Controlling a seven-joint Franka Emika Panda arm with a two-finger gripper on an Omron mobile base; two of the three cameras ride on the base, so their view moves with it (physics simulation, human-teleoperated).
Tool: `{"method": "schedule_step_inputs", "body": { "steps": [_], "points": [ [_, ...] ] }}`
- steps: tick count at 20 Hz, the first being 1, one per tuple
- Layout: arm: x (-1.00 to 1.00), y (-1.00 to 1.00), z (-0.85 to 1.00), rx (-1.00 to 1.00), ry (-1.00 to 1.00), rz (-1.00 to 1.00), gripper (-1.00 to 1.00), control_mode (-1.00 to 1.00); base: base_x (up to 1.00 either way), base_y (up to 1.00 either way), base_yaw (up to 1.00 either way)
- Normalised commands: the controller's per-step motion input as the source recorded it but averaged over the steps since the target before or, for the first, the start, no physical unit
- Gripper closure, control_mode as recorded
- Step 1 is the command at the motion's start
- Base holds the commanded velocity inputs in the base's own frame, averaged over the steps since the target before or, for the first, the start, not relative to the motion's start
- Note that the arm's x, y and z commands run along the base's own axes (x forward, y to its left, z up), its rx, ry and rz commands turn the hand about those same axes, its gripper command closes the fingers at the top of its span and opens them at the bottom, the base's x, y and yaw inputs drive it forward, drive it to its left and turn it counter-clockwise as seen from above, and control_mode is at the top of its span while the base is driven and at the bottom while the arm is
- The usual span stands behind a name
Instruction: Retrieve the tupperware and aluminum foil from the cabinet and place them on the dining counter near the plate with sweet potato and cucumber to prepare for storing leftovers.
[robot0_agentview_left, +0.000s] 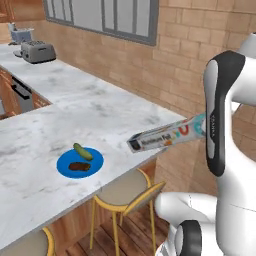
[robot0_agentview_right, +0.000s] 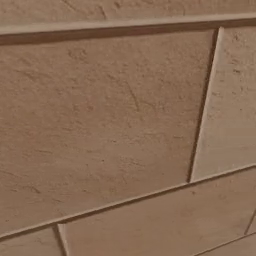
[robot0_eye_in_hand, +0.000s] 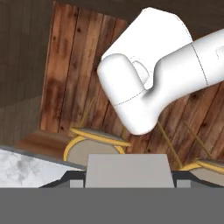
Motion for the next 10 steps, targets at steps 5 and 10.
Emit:
{"method": "schedule_step_inputs", "body": {
  "steps": [5, 10],
  "points": [
    [0.0, 0.0, 0.0, 0.0, 0.0, 0.0, 1.0, 1.0, 1.0, 0.0, 0.55],
    [0.35, 0.0, -0.2, 0.0, -0.05, 0.09, 1.0, -1.0, 0.59, 0.0, 0.28]
  ]
}}
